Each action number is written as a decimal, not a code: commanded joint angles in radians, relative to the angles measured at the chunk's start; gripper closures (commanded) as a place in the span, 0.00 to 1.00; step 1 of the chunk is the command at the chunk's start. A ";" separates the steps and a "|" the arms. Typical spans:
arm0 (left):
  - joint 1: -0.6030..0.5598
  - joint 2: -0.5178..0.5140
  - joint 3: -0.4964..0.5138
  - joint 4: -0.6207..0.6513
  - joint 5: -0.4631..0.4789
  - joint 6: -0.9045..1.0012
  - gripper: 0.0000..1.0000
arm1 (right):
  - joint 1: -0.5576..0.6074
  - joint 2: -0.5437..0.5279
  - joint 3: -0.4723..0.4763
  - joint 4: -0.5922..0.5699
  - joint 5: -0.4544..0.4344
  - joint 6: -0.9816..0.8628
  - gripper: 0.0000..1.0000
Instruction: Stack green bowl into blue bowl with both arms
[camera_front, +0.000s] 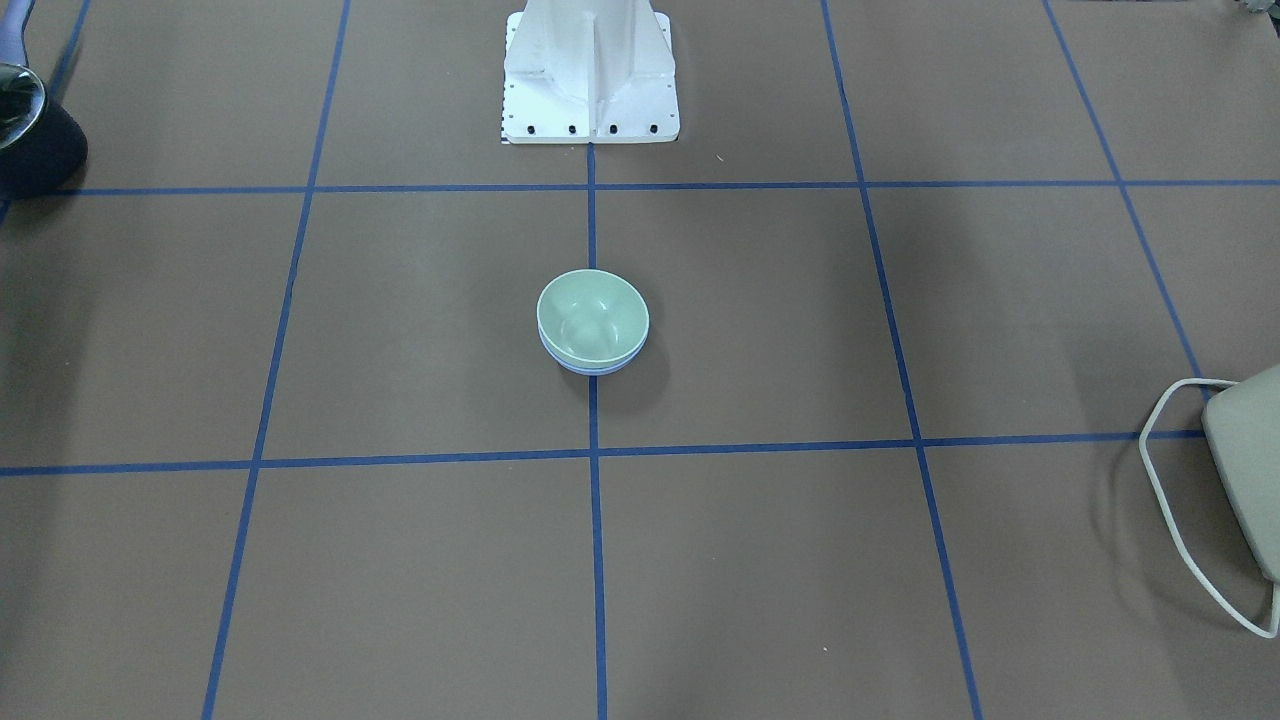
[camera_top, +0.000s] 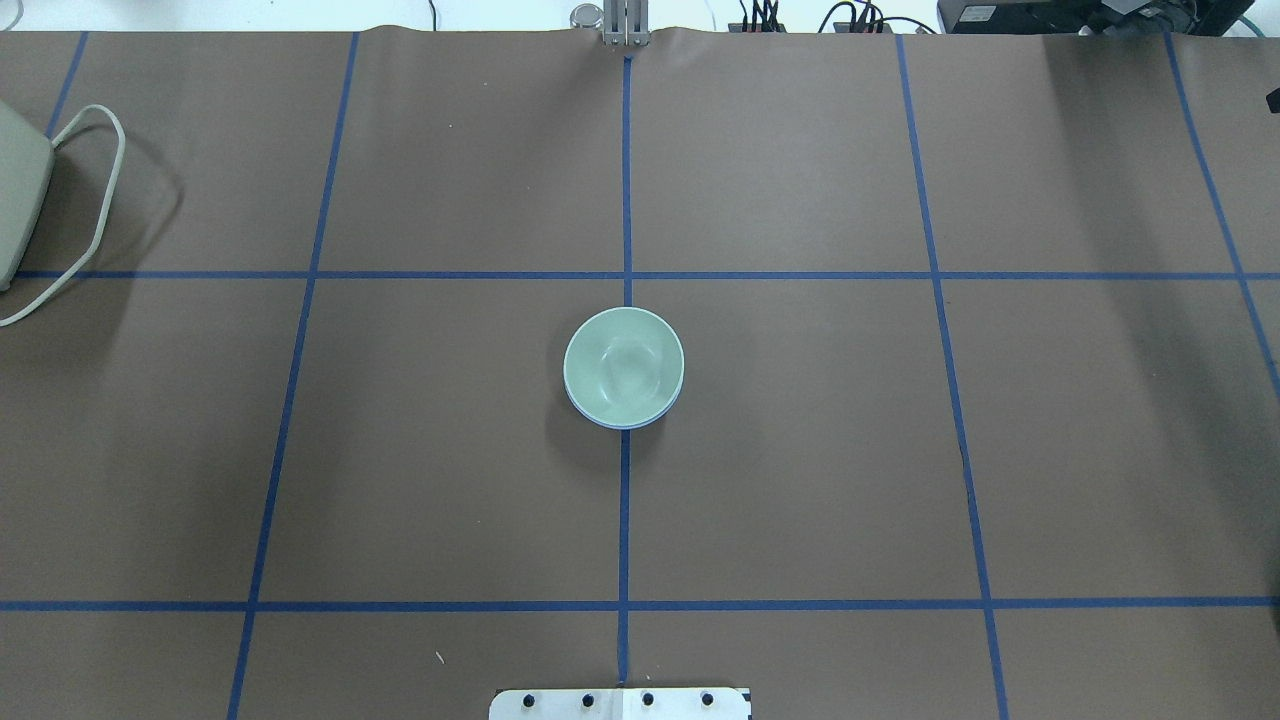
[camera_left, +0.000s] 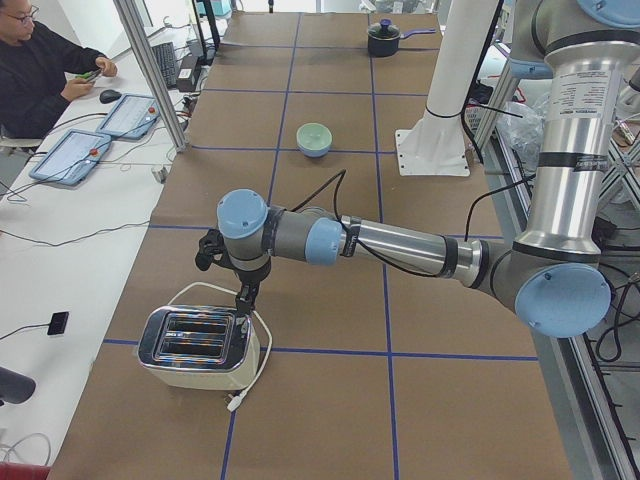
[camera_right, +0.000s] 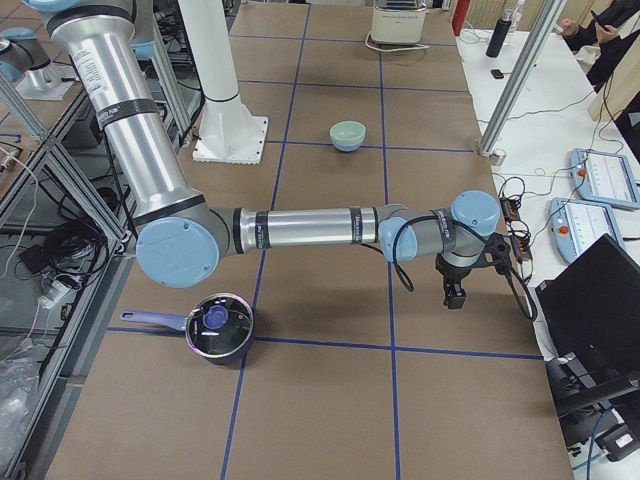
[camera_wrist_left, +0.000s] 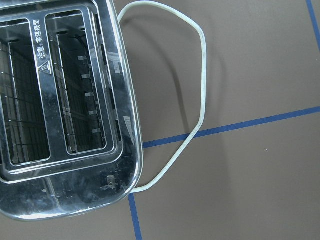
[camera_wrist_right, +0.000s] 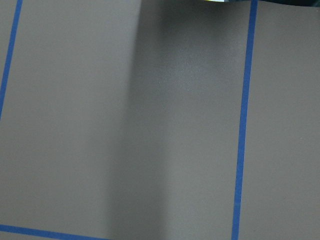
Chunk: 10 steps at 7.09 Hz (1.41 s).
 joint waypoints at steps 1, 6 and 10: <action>-0.005 0.004 -0.005 0.002 -0.002 0.000 0.02 | 0.007 -0.099 0.113 -0.006 -0.003 -0.003 0.00; -0.005 0.038 -0.025 0.002 0.000 -0.002 0.02 | 0.016 -0.247 0.289 -0.020 0.002 -0.004 0.00; -0.004 0.048 -0.025 0.001 0.000 -0.002 0.02 | 0.015 -0.255 0.290 -0.020 -0.006 -0.003 0.00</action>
